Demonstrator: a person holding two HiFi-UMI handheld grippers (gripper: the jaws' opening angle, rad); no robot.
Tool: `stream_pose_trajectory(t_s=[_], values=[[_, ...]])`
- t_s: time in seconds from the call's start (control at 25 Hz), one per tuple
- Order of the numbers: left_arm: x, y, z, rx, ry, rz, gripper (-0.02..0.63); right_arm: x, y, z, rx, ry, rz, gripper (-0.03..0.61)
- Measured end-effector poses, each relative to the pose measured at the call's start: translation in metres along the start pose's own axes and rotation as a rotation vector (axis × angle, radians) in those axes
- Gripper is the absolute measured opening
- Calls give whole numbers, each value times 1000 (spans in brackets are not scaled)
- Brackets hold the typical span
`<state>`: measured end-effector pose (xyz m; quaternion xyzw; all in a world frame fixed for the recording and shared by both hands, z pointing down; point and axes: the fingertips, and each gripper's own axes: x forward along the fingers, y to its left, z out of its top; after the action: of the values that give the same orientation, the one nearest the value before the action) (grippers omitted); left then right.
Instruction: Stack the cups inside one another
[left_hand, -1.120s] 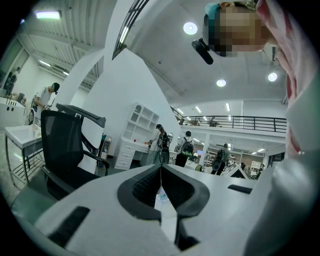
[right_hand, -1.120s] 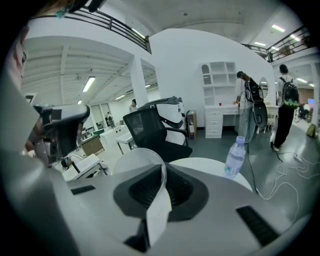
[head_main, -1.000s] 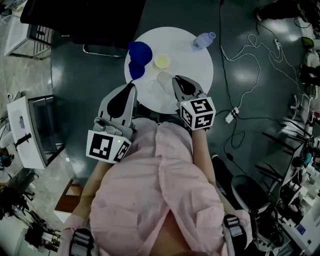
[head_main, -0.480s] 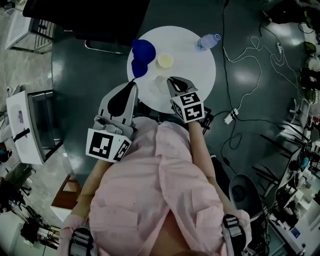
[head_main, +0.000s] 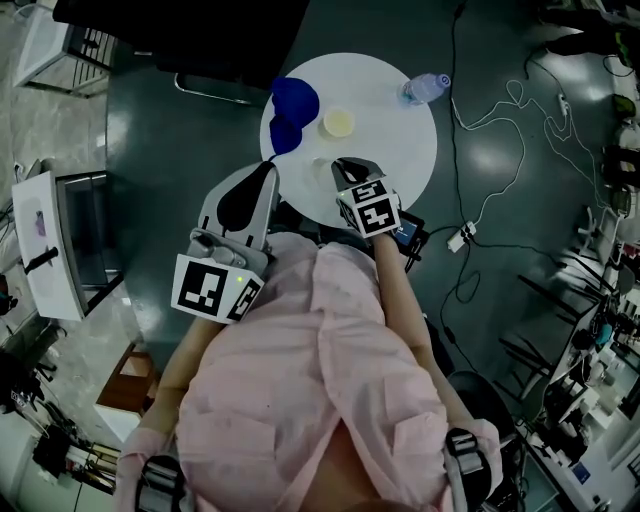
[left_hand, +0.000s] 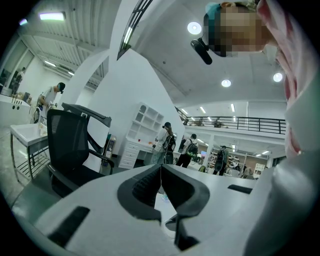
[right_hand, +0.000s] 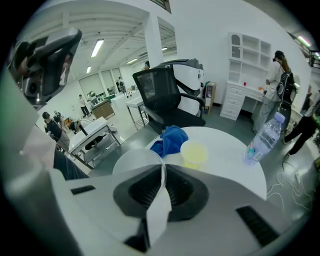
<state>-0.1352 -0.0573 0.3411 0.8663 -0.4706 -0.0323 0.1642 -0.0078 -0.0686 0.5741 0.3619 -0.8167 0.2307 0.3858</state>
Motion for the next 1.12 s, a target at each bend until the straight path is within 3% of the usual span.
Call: stream_pose_trajectory(t_s=[0.76,1.12], values=[[-1,5,3,-2,7,29,18,34,7,-24,-58,136,41,40],[-1,5,2,-2,8,33,20,45,8,-29,-135,166,40,40]])
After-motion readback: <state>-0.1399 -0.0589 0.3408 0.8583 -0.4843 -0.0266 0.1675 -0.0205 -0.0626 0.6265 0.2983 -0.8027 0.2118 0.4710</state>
